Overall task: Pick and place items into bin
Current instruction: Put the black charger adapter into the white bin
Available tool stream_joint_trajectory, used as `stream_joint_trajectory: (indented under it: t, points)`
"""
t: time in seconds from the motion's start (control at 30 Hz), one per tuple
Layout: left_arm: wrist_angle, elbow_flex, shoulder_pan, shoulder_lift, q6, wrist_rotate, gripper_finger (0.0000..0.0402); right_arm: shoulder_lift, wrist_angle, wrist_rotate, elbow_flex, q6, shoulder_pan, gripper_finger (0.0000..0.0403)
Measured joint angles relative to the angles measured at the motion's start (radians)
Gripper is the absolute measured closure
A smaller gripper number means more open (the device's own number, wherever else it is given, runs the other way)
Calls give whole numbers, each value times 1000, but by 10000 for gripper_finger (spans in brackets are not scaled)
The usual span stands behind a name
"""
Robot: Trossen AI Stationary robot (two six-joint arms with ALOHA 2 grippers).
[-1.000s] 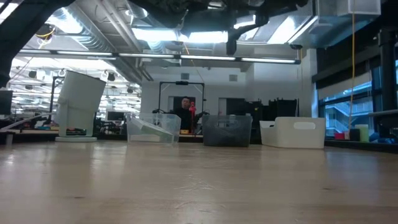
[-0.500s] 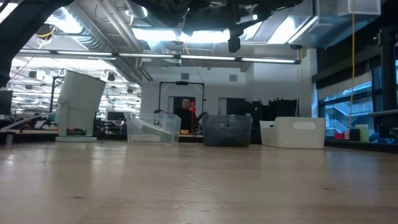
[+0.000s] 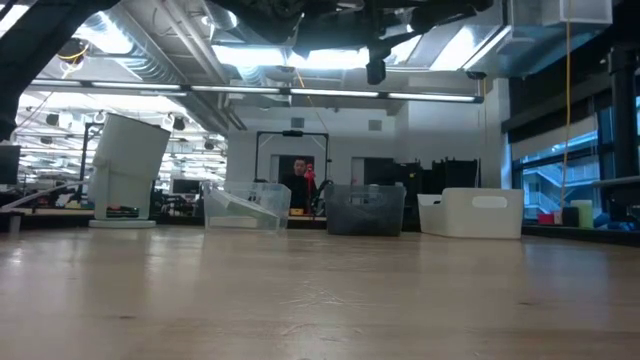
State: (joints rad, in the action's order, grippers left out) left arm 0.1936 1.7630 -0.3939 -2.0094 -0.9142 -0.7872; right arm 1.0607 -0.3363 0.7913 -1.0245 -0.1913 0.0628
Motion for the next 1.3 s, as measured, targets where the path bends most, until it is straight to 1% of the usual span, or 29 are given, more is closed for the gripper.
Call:
stream_joint_trajectory:
  t: [0.17, 0.27, 0.37, 0.57, 0.8, 0.87, 1.1, 1.3]
  points:
    - [3, 1, 0, 0, -1, 5, 249, 0, 1, -6, 0, -5, 1, 128]
    - [1, 1, 0, 0, -5, 5, 249, 1, 1, -5, 0, -13, 1, 149]
    - [0, 1, 0, 0, -4, 5, 249, 1, 2, -4, 0, -26, 1, 149]
    - [1, 1, 0, 0, 3, 2, 249, 1, 5, -3, 0, -22, 1, 121]
    - [0, 1, 0, 0, -22, 3, 237, 1, 5, -2, 0, -22, 1, 136]
    - [-10, 1, 0, 0, -25, -6, 230, 0, 4, 18, 0, -22, 0, 138]
    - [-14, 1, 0, 0, -22, 0, 209, -3, 5, 15, -1, -22, 0, 132]
    - [-10, 1, -32, 0, -15, -14, 206, -1, 3, 15, -1, -21, -1, 131]
